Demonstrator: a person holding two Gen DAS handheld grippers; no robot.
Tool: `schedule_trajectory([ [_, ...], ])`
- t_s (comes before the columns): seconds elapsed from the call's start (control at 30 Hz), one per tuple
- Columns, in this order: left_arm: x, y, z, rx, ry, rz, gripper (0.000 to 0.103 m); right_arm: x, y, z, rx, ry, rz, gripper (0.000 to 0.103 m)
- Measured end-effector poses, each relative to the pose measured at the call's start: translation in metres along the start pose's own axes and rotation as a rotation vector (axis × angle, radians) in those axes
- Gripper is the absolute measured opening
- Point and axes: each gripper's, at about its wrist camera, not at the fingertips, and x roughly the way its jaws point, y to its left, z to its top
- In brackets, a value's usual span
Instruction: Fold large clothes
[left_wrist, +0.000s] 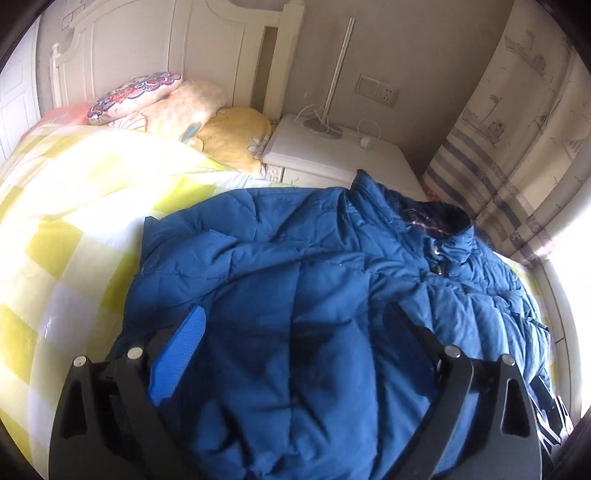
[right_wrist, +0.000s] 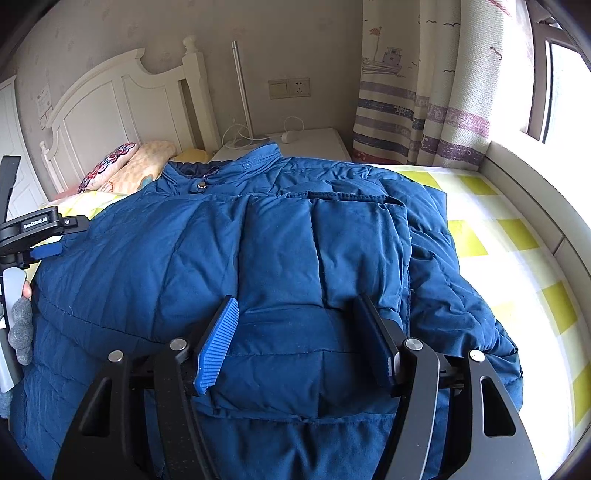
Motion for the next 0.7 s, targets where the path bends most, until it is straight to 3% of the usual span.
schedule_trajectory([
  [0.13,-0.019,-0.010,-0.035,0.100,0.001,0.045,0.096,-0.001,-0.001,0.000,0.007,-0.002,0.009,0.063],
  [0.23,-0.015,-0.019,-0.066,0.241,-0.031,0.099,0.098,-0.001,-0.002,0.000,0.008,-0.004,0.013,0.064],
  [0.47,-0.008,-0.023,-0.068,0.261,-0.039,0.137,0.100,-0.003,0.002,0.000,-0.010,-0.002,0.022,0.070],
  [0.6,-0.009,-0.021,-0.068,0.253,-0.043,0.126,0.100,-0.014,0.006,0.008,-0.017,-0.053,-0.035,0.070],
  [0.7,-0.009,-0.021,-0.069,0.251,-0.043,0.123,0.100,-0.013,0.008,0.020,-0.013,-0.084,-0.043,0.079],
])
